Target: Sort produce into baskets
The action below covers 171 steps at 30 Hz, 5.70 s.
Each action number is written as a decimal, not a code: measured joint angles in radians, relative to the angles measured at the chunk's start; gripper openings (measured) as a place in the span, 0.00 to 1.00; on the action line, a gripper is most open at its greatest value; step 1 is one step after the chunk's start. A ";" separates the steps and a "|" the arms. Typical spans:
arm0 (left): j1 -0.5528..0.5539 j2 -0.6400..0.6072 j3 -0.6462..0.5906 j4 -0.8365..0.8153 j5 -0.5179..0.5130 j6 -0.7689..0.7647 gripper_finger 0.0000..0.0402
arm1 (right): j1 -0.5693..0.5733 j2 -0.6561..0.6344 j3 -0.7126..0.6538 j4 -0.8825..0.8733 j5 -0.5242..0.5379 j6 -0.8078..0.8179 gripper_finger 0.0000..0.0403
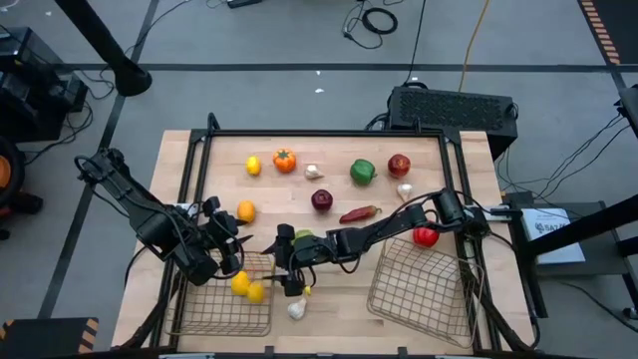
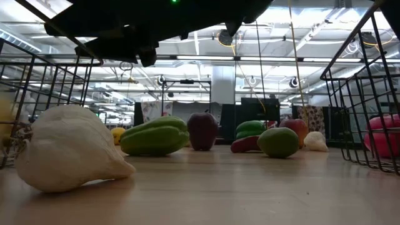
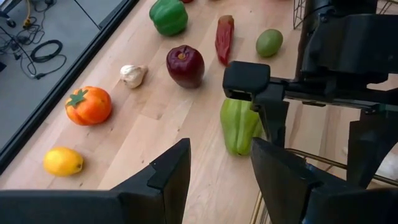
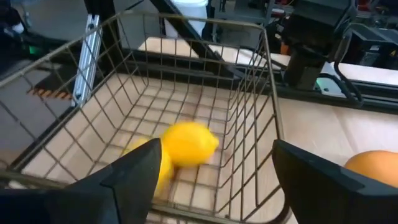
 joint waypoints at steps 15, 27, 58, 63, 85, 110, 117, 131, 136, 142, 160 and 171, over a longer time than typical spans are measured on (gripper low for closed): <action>-0.010 0.000 -0.001 0.004 0.010 0.000 0.43 | 0.079 -0.349 0.073 -0.828 0.162 0.143 0.71; 0.014 0.000 -0.001 0.041 -0.012 0.008 0.43 | 0.274 -0.376 0.031 -1.160 0.314 0.523 0.50; 0.034 0.000 -0.001 0.055 -0.015 0.033 0.43 | 0.402 -0.367 -0.101 -1.307 0.211 0.815 0.18; 0.034 0.000 -0.001 0.055 -0.015 0.033 0.43 | 0.419 -0.367 -0.100 -1.318 0.185 0.834 0.18; 0.048 0.000 0.000 0.372 -0.032 0.343 0.43 | 0.288 -0.498 -0.102 -1.184 0.417 0.575 0.18; 0.110 0.005 0.000 0.178 -0.032 0.294 0.43 | -0.056 -0.185 -0.101 -0.648 0.062 -0.003 0.65; 0.110 0.005 0.000 0.121 -0.029 0.236 0.43 | -0.076 -0.173 -0.101 -0.626 0.139 -0.039 0.88; 0.110 0.005 0.000 0.124 -0.029 0.235 0.43 | -0.115 -0.139 -0.101 -0.620 0.029 0.014 0.93; 0.110 0.005 0.000 0.132 -0.029 0.235 0.43 | -0.127 -0.128 -0.100 -0.623 0.029 0.014 0.93; 0.110 0.005 0.000 0.132 -0.029 0.235 0.43 | -0.129 -0.077 -0.101 -0.631 0.027 0.014 0.93; 0.110 0.005 0.000 0.129 -0.029 0.236 0.43 | -0.129 -0.079 -0.101 -0.623 0.007 -0.020 0.81; 0.110 0.005 0.000 0.129 -0.029 0.237 0.43 | -0.129 -0.079 -0.101 -0.623 0.007 -0.043 0.77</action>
